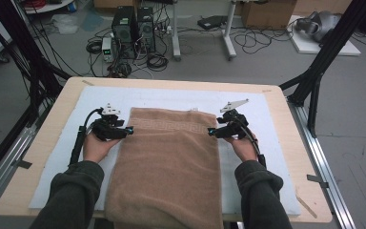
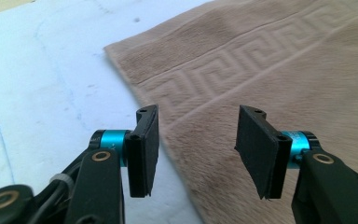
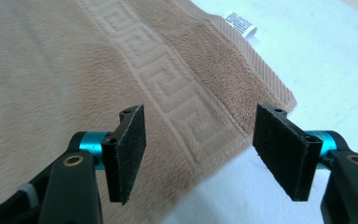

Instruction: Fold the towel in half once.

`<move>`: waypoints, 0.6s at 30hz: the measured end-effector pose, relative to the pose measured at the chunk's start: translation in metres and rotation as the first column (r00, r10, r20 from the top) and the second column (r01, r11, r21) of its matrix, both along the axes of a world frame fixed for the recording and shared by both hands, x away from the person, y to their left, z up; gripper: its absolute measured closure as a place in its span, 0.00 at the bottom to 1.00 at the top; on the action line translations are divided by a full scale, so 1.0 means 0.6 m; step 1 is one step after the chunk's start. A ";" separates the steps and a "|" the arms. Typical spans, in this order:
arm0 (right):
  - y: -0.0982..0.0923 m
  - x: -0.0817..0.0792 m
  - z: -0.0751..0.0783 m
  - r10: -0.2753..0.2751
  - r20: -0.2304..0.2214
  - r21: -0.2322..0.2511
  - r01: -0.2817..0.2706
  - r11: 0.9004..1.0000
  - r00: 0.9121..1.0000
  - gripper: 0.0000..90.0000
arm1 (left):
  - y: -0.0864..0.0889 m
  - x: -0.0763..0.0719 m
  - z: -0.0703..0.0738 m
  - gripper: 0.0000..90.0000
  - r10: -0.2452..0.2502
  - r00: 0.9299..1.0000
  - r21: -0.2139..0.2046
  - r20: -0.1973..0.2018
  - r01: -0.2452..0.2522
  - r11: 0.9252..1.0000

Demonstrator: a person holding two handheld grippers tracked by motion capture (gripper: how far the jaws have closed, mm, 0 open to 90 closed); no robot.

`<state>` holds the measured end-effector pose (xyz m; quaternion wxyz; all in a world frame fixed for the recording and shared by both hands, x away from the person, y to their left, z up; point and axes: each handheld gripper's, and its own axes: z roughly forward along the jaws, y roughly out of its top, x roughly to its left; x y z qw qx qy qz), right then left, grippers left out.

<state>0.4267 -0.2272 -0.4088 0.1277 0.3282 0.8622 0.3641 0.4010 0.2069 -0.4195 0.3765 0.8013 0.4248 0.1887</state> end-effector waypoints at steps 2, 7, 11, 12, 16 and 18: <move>0.002 0.008 -0.012 -0.006 -0.015 0.009 0.007 1.000 1.000 0.41 | -0.003 0.007 -0.008 0.58 0.011 1.000 -0.016 -0.005 -0.011 1.000; 0.017 0.019 -0.040 -0.010 -0.041 -0.065 0.007 0.998 0.999 0.44 | -0.004 0.023 -0.035 0.61 0.034 0.997 -0.013 -0.072 -0.035 0.999; 0.022 0.016 -0.046 -0.016 -0.013 -0.090 0.015 0.996 1.000 0.53 | -0.007 0.022 -0.037 0.69 0.048 0.997 0.003 -0.060 -0.048 0.999; 0.023 0.016 -0.045 -0.010 -0.012 -0.093 0.008 0.996 1.000 0.64 | -0.008 0.022 -0.036 0.73 0.048 0.997 0.003 -0.061 -0.048 0.999; 0.023 0.015 -0.046 0.013 -0.045 -0.056 -0.016 0.998 0.999 0.74 | -0.011 0.021 -0.037 0.88 0.029 0.997 -0.018 -0.072 -0.031 0.999; 0.019 0.017 -0.046 0.020 -0.065 -0.029 -0.022 0.999 0.998 0.82 | -0.009 0.022 -0.037 0.92 0.031 0.995 -0.047 -0.094 -0.036 0.998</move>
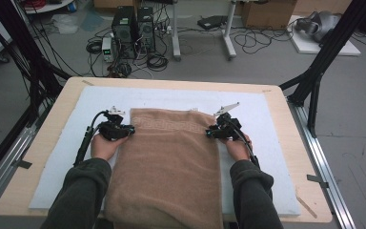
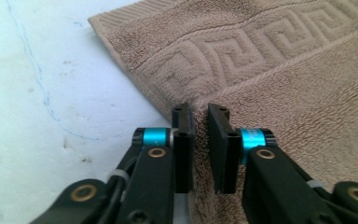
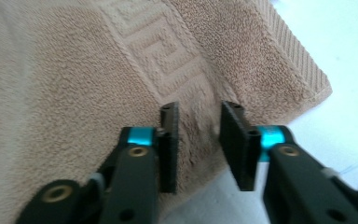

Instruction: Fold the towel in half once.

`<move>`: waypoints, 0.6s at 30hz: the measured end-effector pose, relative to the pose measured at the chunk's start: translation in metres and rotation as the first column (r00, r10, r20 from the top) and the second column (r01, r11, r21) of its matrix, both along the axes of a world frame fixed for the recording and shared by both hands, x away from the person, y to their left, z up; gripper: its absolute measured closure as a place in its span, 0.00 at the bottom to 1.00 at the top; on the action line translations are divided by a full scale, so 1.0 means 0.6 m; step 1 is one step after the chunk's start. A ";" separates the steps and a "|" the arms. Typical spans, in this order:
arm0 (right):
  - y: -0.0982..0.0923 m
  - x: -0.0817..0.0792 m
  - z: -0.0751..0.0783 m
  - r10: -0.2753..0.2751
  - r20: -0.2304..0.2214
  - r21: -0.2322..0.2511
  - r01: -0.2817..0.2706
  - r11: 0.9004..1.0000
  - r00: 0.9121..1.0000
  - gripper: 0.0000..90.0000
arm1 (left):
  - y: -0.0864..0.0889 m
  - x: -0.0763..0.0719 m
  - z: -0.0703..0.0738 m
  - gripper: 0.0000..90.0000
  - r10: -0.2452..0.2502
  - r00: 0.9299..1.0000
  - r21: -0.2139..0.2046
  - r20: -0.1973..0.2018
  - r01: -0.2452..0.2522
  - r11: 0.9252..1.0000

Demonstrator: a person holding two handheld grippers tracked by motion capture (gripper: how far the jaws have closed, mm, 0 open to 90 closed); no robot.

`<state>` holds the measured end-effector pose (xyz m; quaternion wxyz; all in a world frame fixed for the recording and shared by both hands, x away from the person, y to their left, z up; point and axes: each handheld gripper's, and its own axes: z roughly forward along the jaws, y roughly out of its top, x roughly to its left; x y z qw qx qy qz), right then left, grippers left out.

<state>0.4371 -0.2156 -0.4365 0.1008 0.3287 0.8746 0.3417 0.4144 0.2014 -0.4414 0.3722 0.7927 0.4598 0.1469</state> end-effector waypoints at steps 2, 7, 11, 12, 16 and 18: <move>0.001 0.000 0.002 0.014 -0.034 0.010 -0.013 1.000 0.999 0.91 | 0.002 0.000 0.002 0.94 0.000 1.000 -0.006 -0.015 0.000 1.000; 0.004 -0.005 0.016 0.061 -0.008 -0.021 -0.061 0.998 0.998 0.93 | 0.014 -0.010 0.022 0.94 -0.017 1.000 -0.038 0.015 0.018 0.999; -0.011 -0.019 0.047 0.061 0.040 0.022 -0.062 0.998 0.997 0.93 | 0.028 -0.026 0.050 0.93 -0.061 0.997 -0.135 0.045 0.067 0.989; -0.014 -0.027 0.056 0.065 0.053 0.028 -0.067 0.997 0.996 0.93 | 0.031 -0.032 0.056 0.93 -0.073 0.996 -0.139 0.054 0.079 0.987; -0.028 -0.060 0.092 0.095 0.082 0.065 -0.101 0.993 0.992 0.93 | 0.037 -0.067 0.081 0.94 -0.117 0.987 -0.136 0.110 0.131 0.982; -0.029 -0.079 0.107 0.118 0.079 0.080 -0.125 0.989 0.990 0.93 | 0.041 -0.090 0.089 0.94 -0.132 0.982 -0.124 0.133 0.149 0.981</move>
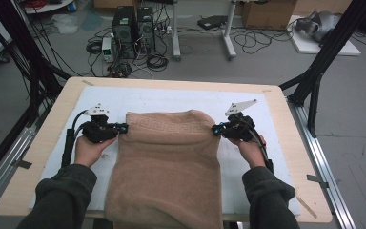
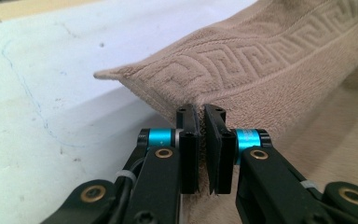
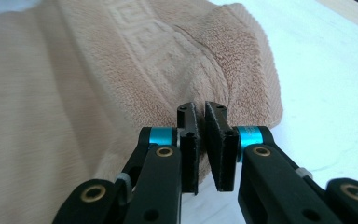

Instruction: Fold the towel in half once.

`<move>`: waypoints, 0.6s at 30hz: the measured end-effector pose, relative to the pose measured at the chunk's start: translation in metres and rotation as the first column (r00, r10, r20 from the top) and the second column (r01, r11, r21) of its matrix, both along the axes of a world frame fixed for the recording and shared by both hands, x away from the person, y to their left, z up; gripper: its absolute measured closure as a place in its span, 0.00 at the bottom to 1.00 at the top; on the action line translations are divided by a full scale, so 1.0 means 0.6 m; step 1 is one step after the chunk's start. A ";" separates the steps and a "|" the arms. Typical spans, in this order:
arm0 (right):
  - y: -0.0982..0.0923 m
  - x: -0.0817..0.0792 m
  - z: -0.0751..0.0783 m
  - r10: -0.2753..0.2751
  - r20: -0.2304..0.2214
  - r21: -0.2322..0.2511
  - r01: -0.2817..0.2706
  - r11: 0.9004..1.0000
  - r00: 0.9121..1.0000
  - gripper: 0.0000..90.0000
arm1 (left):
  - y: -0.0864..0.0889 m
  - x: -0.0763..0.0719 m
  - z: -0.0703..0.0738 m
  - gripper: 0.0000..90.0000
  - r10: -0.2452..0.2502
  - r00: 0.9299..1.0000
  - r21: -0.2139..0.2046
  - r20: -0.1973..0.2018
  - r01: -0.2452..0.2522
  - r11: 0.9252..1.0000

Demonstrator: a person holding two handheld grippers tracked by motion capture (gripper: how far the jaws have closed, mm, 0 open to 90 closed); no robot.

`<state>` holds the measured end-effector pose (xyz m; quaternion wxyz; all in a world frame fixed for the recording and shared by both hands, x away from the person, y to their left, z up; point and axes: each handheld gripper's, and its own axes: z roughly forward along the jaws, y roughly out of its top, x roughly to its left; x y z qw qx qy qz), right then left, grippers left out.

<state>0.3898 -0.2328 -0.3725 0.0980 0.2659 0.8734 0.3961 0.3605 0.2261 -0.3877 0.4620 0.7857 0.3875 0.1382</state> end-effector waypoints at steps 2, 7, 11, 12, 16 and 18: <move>0.003 -0.024 0.008 0.032 0.012 0.008 -0.032 0.999 0.999 0.93 | 0.004 -0.022 0.000 0.93 -0.003 1.000 0.014 0.018 0.003 1.000; 0.011 -0.085 -0.010 0.088 -0.004 0.016 -0.088 0.996 0.996 0.93 | 0.013 -0.089 -0.026 0.93 -0.031 0.999 0.053 0.035 0.029 0.998; 0.010 -0.125 -0.043 0.110 -0.032 0.019 -0.109 0.994 0.993 0.93 | 0.017 -0.133 -0.058 0.93 -0.054 0.999 0.059 0.007 0.053 0.997; 0.010 -0.133 -0.051 0.117 -0.036 0.021 -0.117 0.993 0.992 0.93 | 0.019 -0.140 -0.065 0.93 -0.062 0.998 0.065 -0.004 0.062 0.996; 0.009 -0.157 -0.070 0.129 -0.060 0.016 -0.129 0.992 0.990 0.91 | 0.023 -0.159 -0.081 0.88 -0.071 0.997 0.074 -0.026 0.073 0.995; 0.005 -0.159 -0.071 0.133 -0.074 0.029 -0.131 0.991 0.988 0.84 | 0.026 -0.158 -0.077 0.75 -0.072 0.997 0.063 -0.031 0.073 0.995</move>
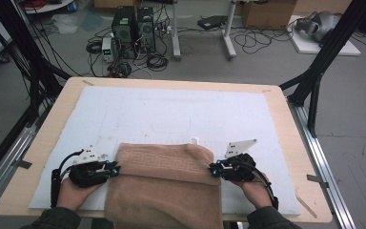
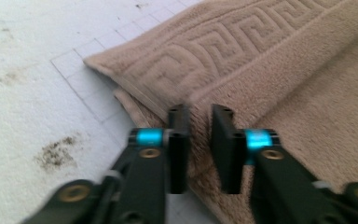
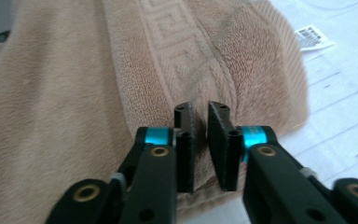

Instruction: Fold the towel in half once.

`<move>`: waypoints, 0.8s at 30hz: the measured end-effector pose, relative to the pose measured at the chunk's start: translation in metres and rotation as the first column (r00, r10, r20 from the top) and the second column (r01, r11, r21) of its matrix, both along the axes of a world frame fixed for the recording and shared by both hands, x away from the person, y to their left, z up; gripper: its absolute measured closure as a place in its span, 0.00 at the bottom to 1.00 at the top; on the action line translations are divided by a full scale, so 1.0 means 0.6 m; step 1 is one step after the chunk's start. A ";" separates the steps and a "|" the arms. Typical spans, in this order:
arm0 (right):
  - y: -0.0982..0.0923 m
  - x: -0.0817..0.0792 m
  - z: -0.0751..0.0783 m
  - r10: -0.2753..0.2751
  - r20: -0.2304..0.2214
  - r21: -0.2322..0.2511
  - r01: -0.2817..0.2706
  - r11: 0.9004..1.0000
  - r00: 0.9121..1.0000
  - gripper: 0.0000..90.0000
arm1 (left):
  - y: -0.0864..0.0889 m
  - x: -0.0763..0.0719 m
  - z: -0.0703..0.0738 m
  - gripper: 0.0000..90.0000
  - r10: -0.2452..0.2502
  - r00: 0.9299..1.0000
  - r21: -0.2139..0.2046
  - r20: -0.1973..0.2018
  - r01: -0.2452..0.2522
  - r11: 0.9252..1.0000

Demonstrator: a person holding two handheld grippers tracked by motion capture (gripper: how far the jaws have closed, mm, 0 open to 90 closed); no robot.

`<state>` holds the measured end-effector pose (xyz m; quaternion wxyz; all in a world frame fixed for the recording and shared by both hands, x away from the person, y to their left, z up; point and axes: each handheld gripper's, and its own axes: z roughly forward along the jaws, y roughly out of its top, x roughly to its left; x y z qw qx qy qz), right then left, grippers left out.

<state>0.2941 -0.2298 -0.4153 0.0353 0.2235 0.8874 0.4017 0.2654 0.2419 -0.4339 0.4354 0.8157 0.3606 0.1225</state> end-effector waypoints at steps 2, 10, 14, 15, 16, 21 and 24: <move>-0.004 0.000 0.008 -0.022 0.020 -0.003 0.022 1.000 1.000 0.76 | 0.003 0.005 0.010 0.64 0.013 1.000 -0.020 0.002 -0.013 1.000; -0.005 0.054 0.020 -0.135 0.054 -0.016 0.136 0.991 0.989 0.61 | -0.008 0.081 0.031 0.59 0.100 0.995 -0.042 -0.012 -0.101 0.994; 0.011 0.085 -0.007 -0.147 -0.023 -0.032 0.146 0.989 0.989 0.55 | -0.030 0.113 0.018 0.58 0.098 0.994 0.013 -0.058 -0.097 0.995; 0.016 0.090 -0.014 -0.140 -0.040 -0.049 0.138 0.989 0.989 0.54 | -0.034 0.118 0.012 0.59 0.088 0.993 0.026 -0.072 -0.087 0.996; 0.020 0.094 -0.020 -0.136 -0.057 -0.061 0.132 0.989 0.989 0.54 | -0.038 0.121 0.006 0.63 0.070 0.994 0.045 -0.090 -0.066 0.997; 0.029 0.095 -0.032 -0.045 -0.082 -0.043 0.041 0.998 0.996 0.97 | -0.050 0.113 0.004 0.98 0.023 0.999 0.107 -0.042 -0.019 0.994; 0.030 0.090 -0.026 -0.033 -0.073 -0.042 0.030 0.999 0.997 0.99 | -0.046 0.110 0.007 0.99 0.029 0.999 0.101 -0.040 -0.025 0.995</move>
